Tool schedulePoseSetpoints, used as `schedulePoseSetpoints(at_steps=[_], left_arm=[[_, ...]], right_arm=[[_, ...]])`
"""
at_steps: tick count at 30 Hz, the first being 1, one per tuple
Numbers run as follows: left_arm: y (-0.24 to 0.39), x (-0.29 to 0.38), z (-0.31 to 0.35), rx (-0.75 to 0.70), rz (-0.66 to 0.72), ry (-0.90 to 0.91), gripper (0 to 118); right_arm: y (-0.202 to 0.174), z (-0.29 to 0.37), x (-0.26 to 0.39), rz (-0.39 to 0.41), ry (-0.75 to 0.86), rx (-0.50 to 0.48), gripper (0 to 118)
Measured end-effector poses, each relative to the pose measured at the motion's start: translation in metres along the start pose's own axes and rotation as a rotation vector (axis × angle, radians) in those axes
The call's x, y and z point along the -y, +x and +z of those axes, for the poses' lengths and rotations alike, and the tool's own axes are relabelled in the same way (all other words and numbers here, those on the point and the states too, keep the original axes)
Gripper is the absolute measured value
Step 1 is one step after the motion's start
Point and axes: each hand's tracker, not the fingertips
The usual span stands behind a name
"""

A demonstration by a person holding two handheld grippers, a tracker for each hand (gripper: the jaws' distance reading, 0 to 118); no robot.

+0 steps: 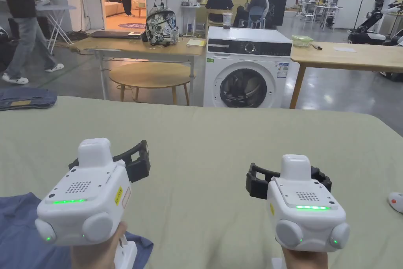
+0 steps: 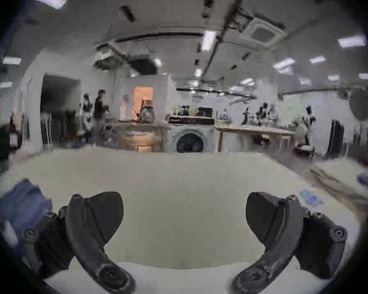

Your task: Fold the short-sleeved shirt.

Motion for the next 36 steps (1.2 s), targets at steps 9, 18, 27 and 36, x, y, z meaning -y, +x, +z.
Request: schedulePoseSetpoints(at_steps=[9, 18, 27, 36], left_arm=[[0.006, -0.001, -0.002, -0.084, -0.11, 0.009, 92], [0.004, -0.003, 0.004, -0.103, -0.172, 0.028, 92], [0.007, -0.004, 0.004, -0.112, -0.19, 0.031, 15], [0.01, -0.002, 0.004, -0.076, -0.182, -0.029, 0]], right_arm=[[0.0, 0.0, -0.002, 0.036, 0.087, 0.025, 115], [-0.005, 0.003, 0.003, 0.046, 0.073, 0.139, 111], [-0.008, 0.007, 0.001, 0.086, 0.082, 0.097, 106], [-0.012, 0.013, -0.004, 0.097, 0.105, 0.109, 0]])
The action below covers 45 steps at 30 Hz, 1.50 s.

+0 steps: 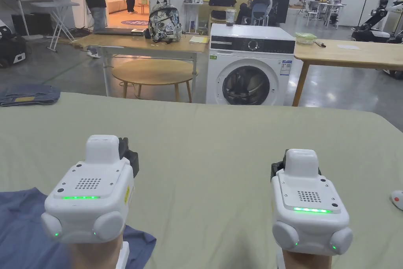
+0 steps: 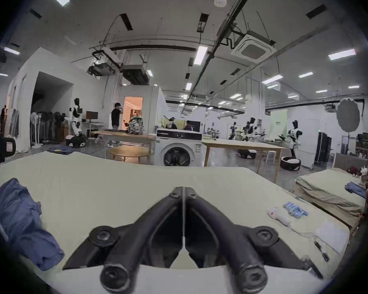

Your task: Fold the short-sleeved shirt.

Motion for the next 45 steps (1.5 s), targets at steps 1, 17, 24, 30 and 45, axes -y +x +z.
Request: schedulePoseSetpoints(at_steps=[1, 17, 24, 30, 45], left_arm=[[0.0, 0.0, 0.0, -0.004, -0.004, -0.001, 0], [-0.02, -0.004, 0.014, -0.058, -0.012, -0.014, 0], [-0.071, -0.009, 0.029, -0.12, -0.01, -0.094, 0], [-0.137, -0.001, 0.049, -0.219, -0.021, -0.191, 0], [-0.273, 0.059, 0.012, -0.223, 0.165, -0.85, 0]], right_arm=[[0.003, 0.001, 0.0, -0.001, 0.0, -0.001, 0], [-0.002, 0.006, -0.001, -0.055, -0.028, -0.032, 0], [-0.049, 0.01, -0.006, -0.045, -0.049, -0.149, 0], [-0.104, 0.013, 0.0, -0.009, -0.081, -0.265, 0], [-0.164, 0.015, 0.03, 0.018, -0.177, -0.396, 0]])
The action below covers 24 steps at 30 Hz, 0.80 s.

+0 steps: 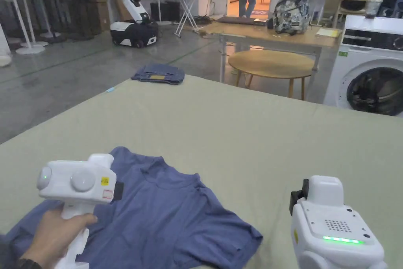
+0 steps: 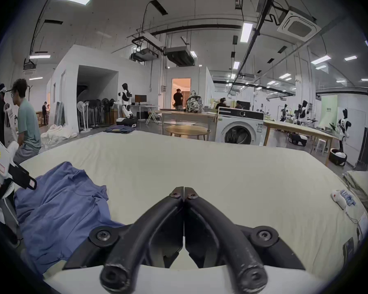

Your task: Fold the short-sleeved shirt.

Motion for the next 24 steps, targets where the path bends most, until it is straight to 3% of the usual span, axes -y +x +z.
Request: schedulePoseSetpoints(at_steps=[1, 3, 6, 7, 8, 13, 14, 16, 18, 20, 21, 24], left_arm=[[-0.003, 0.0, -0.009, 0.022, 0.006, -0.027, 0], [-0.005, 0.002, -0.023, 0.05, 0.039, -0.081, 14], [-0.005, 0.007, -0.036, 0.039, 0.03, -0.096, 65], [-0.004, 0.009, -0.041, 0.04, 0.024, -0.104, 76], [-0.003, 0.011, -0.045, 0.04, 0.021, -0.115, 77], [0.009, 0.023, -0.065, -0.026, -0.067, -0.172, 74], [0.011, 0.025, -0.062, -0.038, -0.082, -0.167, 66], [0.019, 0.025, -0.058, -0.045, -0.095, -0.145, 36], [0.016, 0.023, -0.062, -0.064, -0.12, -0.112, 31], [0.016, 0.026, -0.064, -0.076, -0.128, -0.104, 6], [0.014, 0.028, -0.065, -0.071, -0.123, -0.102, 0], [0.003, 0.027, -0.063, -0.046, -0.075, -0.084, 0]], right_arm=[[0.0, -0.002, 0.002, 0.001, -0.008, 0.001, 0], [0.001, -0.004, 0.004, 0.004, -0.023, 0.005, 0], [0.007, -0.001, 0.007, 0.003, -0.035, 0.014, 0], [0.009, -0.002, 0.008, 0.006, -0.037, 0.023, 0], [0.011, 0.0, 0.007, 0.006, -0.041, 0.031, 0], [0.02, -0.005, 0.015, -0.004, -0.075, 0.05, 0], [0.021, -0.005, 0.016, -0.004, -0.08, 0.051, 0], [0.021, -0.003, 0.017, -0.002, -0.089, 0.056, 0], [0.022, -0.003, 0.019, -0.003, -0.096, 0.056, 0], [0.022, -0.004, 0.022, -0.006, -0.106, 0.057, 0], [0.022, -0.003, 0.023, -0.012, -0.112, 0.056, 0], [0.023, -0.004, 0.025, -0.023, -0.114, 0.054, 0]])
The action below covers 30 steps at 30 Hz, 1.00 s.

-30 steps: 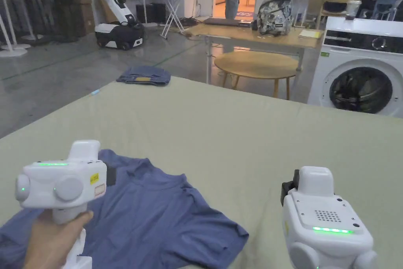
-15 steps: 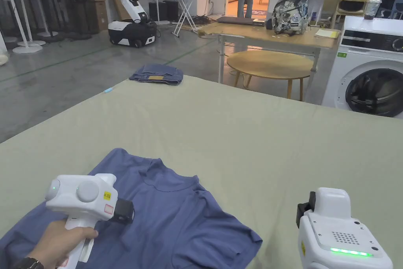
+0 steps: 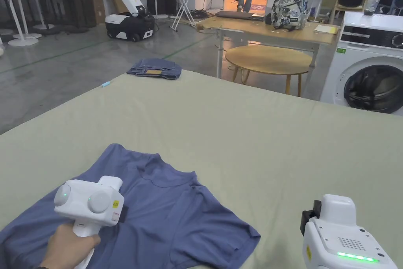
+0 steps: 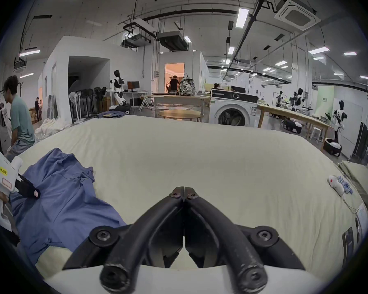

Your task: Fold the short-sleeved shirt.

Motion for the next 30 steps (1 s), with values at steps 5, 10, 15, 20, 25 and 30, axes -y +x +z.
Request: schedulePoseSetpoints(at_steps=[5, 10, 15, 20, 25, 30], left_arm=[[-0.006, -0.003, 0.023, 0.047, -0.01, 0.135, 0], [0.008, -0.02, 0.071, 0.06, -0.003, 0.261, 0], [0.03, -0.045, 0.116, 0.05, -0.043, 0.4, 0], [0.061, -0.07, 0.159, 0.106, -0.073, 0.521, 0], [0.109, -0.097, 0.201, 0.187, -0.132, 0.636, 0], [0.164, -0.126, 0.221, 0.318, -0.18, 0.682, 0]], right_arm=[[0.006, 0.004, -0.001, -0.009, 0.004, 0.008, 0], [0.016, 0.006, -0.006, -0.046, 0.033, 0.027, 0], [0.032, 0.015, -0.014, -0.057, 0.076, 0.046, 0], [0.049, 0.029, -0.026, -0.06, 0.11, 0.076, 0], [0.069, 0.037, -0.032, -0.077, 0.135, 0.11, 0], [0.089, 0.047, -0.035, -0.088, 0.156, 0.15, 0]])
